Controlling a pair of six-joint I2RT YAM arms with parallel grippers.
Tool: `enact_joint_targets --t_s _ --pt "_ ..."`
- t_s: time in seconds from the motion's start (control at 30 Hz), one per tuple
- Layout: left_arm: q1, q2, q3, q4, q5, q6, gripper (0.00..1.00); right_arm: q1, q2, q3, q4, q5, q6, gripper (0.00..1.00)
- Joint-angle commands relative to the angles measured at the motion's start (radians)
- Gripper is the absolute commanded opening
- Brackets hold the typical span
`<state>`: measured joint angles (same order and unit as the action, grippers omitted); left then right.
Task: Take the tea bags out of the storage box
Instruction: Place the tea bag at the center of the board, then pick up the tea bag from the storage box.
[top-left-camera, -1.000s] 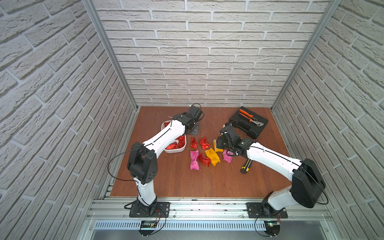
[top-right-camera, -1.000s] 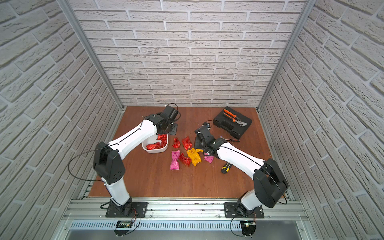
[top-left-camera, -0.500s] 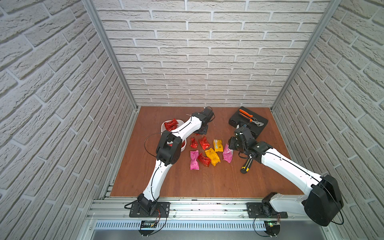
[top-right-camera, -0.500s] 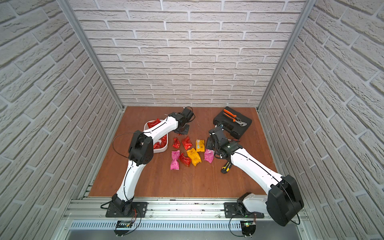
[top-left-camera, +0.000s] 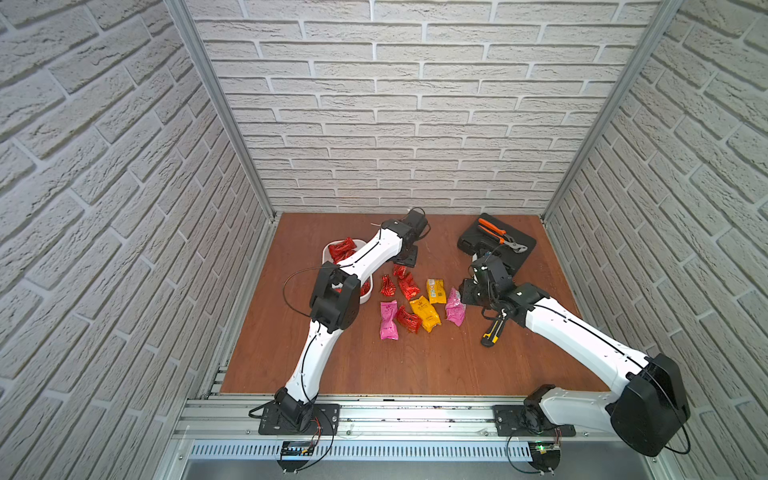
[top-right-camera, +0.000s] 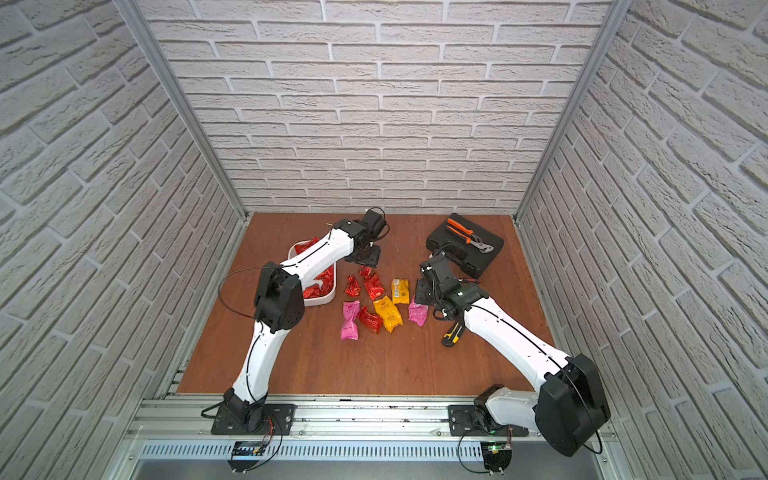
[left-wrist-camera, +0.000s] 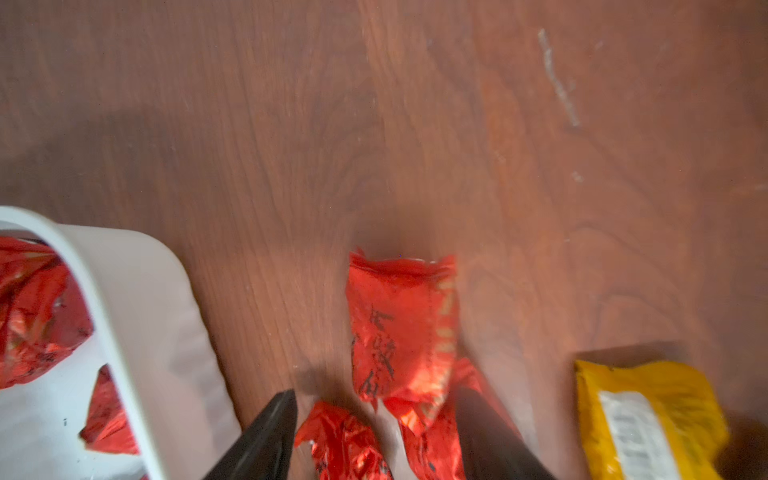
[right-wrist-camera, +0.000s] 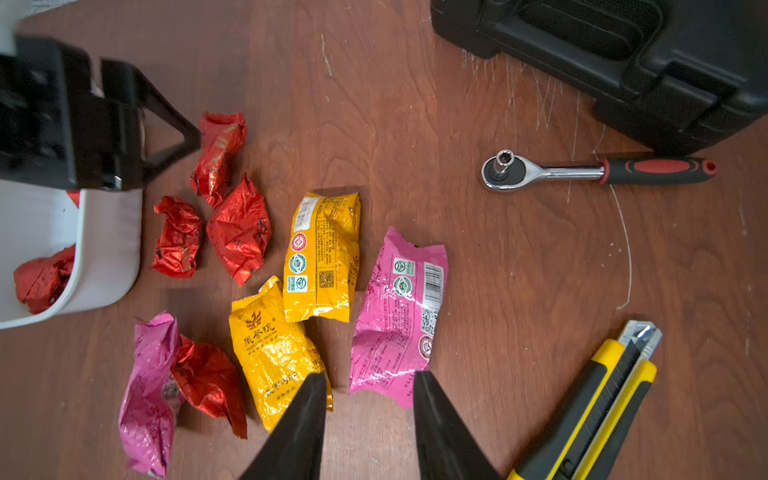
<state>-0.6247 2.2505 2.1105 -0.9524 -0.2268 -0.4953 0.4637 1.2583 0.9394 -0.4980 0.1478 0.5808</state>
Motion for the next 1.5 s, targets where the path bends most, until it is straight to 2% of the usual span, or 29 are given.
enact_joint_targets --t_s 0.0,0.17,0.37,0.57,0.7,0.83,1.03,1.2,1.47 --pt "0.028 -0.195 -0.098 0.074 0.067 -0.022 0.66 -0.004 -0.014 0.042 0.060 -0.124 -0.050 0.41" --pt "0.141 -0.403 -0.328 0.195 0.161 -0.073 0.66 0.028 0.097 0.158 0.072 -0.199 -0.079 0.41" --pt "0.361 -0.595 -0.551 0.279 0.309 -0.086 0.63 0.154 0.279 0.354 0.070 -0.226 -0.194 0.42" --pt "0.610 -0.747 -0.764 0.340 0.433 -0.127 0.63 0.259 0.515 0.595 0.060 -0.336 -0.457 0.42" --pt "0.777 -0.815 -0.886 0.384 0.501 -0.176 0.63 0.306 0.688 0.797 -0.011 -0.397 -0.649 0.41" --pt "0.879 -0.834 -0.976 0.418 0.558 -0.211 0.62 0.340 0.842 0.957 -0.067 -0.430 -0.854 0.42" --pt "0.925 -0.848 -1.087 0.486 0.605 -0.225 0.62 0.349 1.025 1.180 -0.164 -0.431 -1.041 0.41" --pt "0.924 -0.836 -1.150 0.540 0.642 -0.251 0.61 0.350 1.168 1.370 -0.289 -0.417 -1.099 0.41" --pt "0.926 -0.818 -1.202 0.571 0.637 -0.245 0.61 0.354 1.239 1.394 -0.244 -0.387 -1.074 0.42"
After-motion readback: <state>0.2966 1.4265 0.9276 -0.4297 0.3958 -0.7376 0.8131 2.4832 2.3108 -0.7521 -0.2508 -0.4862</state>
